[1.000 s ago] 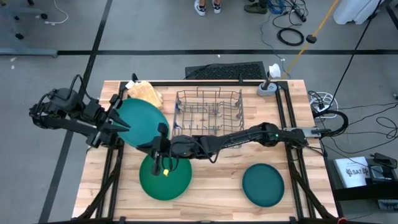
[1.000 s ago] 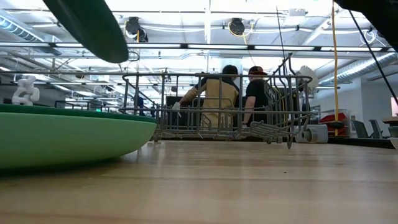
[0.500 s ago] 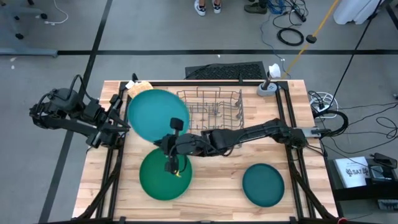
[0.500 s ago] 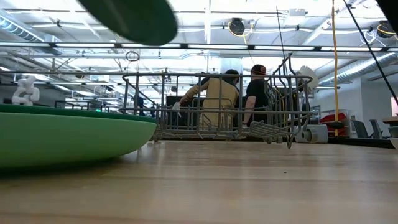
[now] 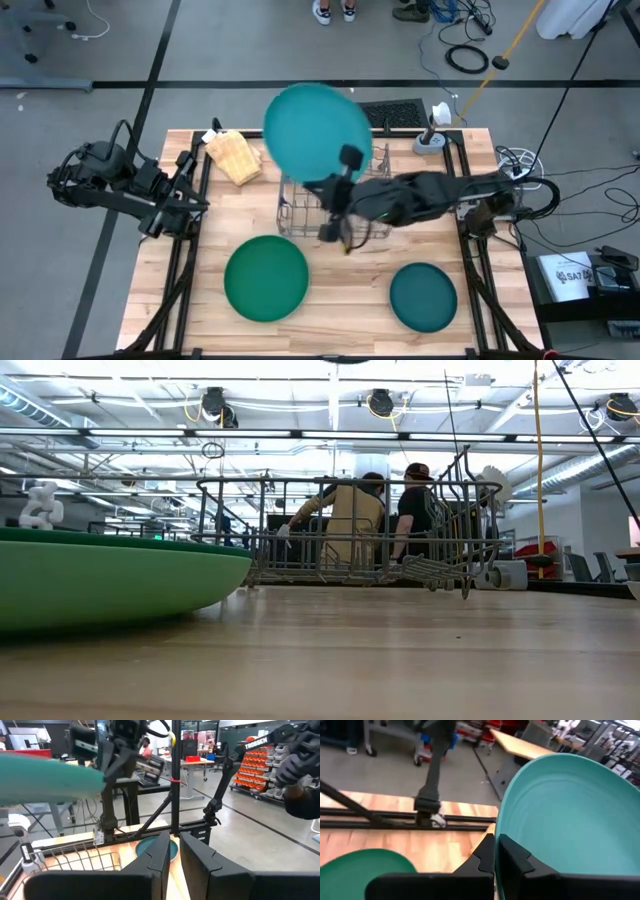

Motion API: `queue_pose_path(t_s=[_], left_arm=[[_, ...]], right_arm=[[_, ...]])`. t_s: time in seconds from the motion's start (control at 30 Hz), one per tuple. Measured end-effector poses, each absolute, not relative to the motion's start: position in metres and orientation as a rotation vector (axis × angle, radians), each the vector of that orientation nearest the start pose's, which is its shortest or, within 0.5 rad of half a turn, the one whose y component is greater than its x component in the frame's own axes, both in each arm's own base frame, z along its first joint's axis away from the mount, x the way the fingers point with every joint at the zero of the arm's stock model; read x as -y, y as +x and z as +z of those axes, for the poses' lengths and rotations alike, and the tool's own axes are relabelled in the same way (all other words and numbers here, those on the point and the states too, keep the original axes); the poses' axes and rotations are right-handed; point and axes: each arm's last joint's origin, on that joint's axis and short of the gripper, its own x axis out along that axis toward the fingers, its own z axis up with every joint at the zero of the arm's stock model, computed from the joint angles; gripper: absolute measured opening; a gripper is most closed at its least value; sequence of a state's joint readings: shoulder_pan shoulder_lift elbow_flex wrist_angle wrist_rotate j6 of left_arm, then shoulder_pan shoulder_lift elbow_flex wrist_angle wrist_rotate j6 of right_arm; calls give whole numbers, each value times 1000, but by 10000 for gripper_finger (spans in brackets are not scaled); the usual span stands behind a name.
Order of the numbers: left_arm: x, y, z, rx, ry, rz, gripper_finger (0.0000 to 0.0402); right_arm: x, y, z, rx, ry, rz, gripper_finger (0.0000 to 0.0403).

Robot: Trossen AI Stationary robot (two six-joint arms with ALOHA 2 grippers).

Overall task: Sort dishes
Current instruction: Put the blue plate into the dishwasher rack

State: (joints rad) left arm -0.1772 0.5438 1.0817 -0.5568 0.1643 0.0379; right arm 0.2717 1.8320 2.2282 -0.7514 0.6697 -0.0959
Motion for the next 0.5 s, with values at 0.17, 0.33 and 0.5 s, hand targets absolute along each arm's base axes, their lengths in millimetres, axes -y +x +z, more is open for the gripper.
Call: queue_pose_path(t_s=[0.17, 0.33, 0.5], left_arm=[[17, 68, 416, -9, 40, -332, 52], [17, 68, 416, -11, 32, -331, 52], [16, 68, 415, -14, 33, -321, 52]], right_arm=[[-67, 333, 462, -298, -231, -436, 0], [-45, 256, 428, -116, -120, -465, 0], [-33, 195, 375, 218, 53, -389, 0]])
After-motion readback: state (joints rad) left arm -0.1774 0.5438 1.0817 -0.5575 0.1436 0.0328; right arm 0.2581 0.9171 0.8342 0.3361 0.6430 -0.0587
